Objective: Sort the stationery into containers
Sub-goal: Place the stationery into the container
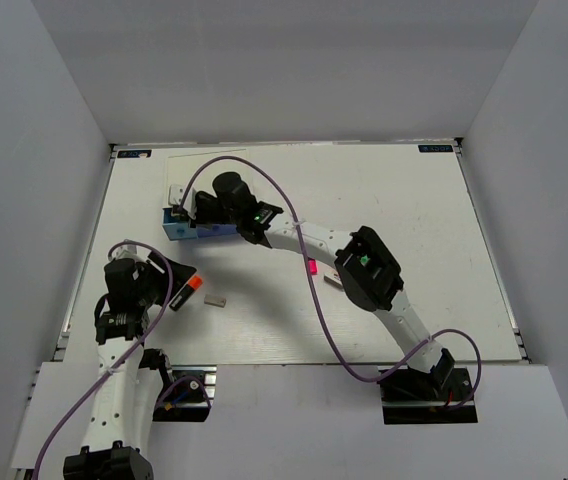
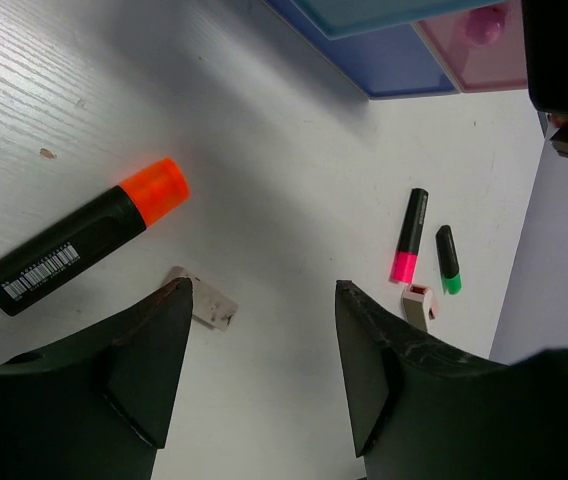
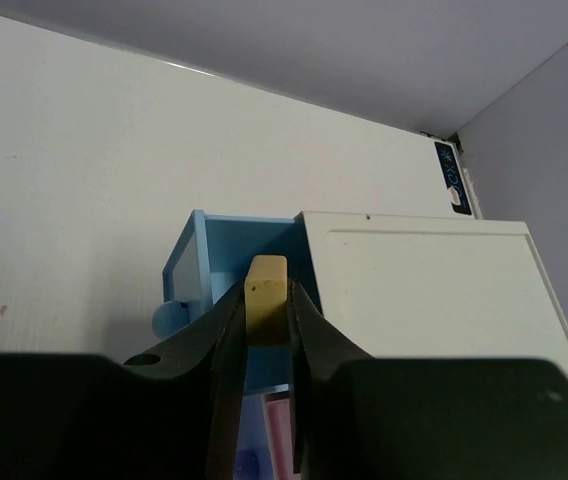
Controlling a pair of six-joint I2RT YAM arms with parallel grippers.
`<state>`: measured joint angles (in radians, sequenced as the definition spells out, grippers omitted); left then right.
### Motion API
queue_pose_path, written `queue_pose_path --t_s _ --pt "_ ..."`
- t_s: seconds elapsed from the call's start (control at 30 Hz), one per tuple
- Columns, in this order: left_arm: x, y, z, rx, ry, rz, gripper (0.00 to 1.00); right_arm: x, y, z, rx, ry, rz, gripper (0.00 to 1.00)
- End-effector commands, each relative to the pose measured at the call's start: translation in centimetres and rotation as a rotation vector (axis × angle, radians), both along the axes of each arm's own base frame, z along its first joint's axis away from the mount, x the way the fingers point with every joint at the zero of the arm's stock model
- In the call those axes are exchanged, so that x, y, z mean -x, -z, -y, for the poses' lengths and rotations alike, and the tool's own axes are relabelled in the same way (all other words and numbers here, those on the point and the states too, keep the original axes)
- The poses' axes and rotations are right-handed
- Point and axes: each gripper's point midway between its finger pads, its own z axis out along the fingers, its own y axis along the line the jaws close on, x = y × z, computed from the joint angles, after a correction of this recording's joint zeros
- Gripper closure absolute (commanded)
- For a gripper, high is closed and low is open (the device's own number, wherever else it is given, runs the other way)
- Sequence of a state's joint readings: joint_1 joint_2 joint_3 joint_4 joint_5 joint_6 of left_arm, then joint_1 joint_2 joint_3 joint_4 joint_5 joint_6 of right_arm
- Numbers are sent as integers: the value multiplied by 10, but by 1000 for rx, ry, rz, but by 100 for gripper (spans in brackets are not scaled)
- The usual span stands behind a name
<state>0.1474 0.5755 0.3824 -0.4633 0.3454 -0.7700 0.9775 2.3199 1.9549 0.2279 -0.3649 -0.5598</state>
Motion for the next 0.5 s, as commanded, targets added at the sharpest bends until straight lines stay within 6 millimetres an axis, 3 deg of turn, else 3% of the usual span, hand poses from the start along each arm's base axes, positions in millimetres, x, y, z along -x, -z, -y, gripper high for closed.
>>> queue_pose_path --t_s 0.0,0.1,0.47 --pt "0 -1 2 -8 23 10 31 -4 -49 -5 -95 8 77 75" --pt "-1 -5 3 -4 30 20 31 -4 -48 -2 -89 9 77 63" --pt "4 -4 9 34 43 -14 27 9 -57 5 -99 -7 92 54"
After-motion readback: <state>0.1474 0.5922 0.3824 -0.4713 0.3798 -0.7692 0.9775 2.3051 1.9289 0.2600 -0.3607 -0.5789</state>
